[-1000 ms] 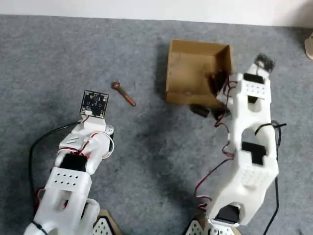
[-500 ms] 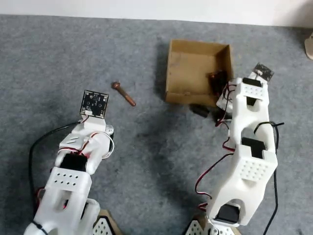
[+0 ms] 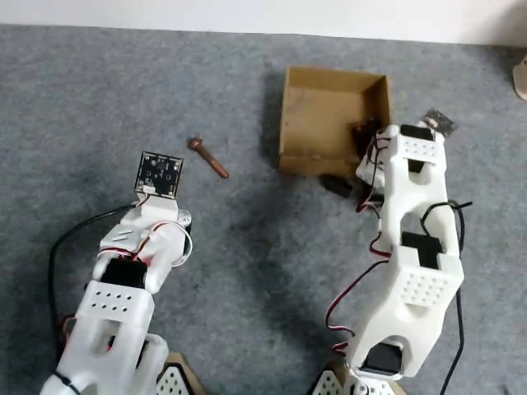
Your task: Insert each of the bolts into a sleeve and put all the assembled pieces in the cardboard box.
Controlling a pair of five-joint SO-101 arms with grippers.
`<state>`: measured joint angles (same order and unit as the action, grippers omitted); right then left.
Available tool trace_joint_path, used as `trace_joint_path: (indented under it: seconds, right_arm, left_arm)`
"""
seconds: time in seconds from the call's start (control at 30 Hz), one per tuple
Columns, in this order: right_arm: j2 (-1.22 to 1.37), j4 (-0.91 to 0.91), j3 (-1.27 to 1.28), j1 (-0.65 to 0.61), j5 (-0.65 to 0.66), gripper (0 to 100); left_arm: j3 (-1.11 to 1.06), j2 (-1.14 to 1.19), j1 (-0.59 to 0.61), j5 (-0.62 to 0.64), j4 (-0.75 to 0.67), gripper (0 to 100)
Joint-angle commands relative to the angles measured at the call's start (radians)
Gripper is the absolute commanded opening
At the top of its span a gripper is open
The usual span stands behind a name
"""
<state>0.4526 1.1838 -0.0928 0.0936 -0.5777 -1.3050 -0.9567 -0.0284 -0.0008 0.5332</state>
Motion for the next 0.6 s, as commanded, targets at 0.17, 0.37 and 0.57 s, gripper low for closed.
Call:
trace_joint_path:
  seconds: [0.17, 0.37, 0.57]
  right_arm:
    - [-0.068, 0.01, -0.016, -0.015, -0.413, 15.9]
    - [-0.067, -0.122, 0.133, -0.015, -0.569, 15.9]
    - [-0.076, -0.315, 0.348, -0.015, -0.618, 15.5]
  left_arm:
    - [0.002, -0.004, -0.004, -0.011, -0.015, 1]
    - [0.002, -0.004, -0.004, -0.011, -0.015, 1]
    - [0.004, -0.004, -0.004, -0.008, -0.015, 1]
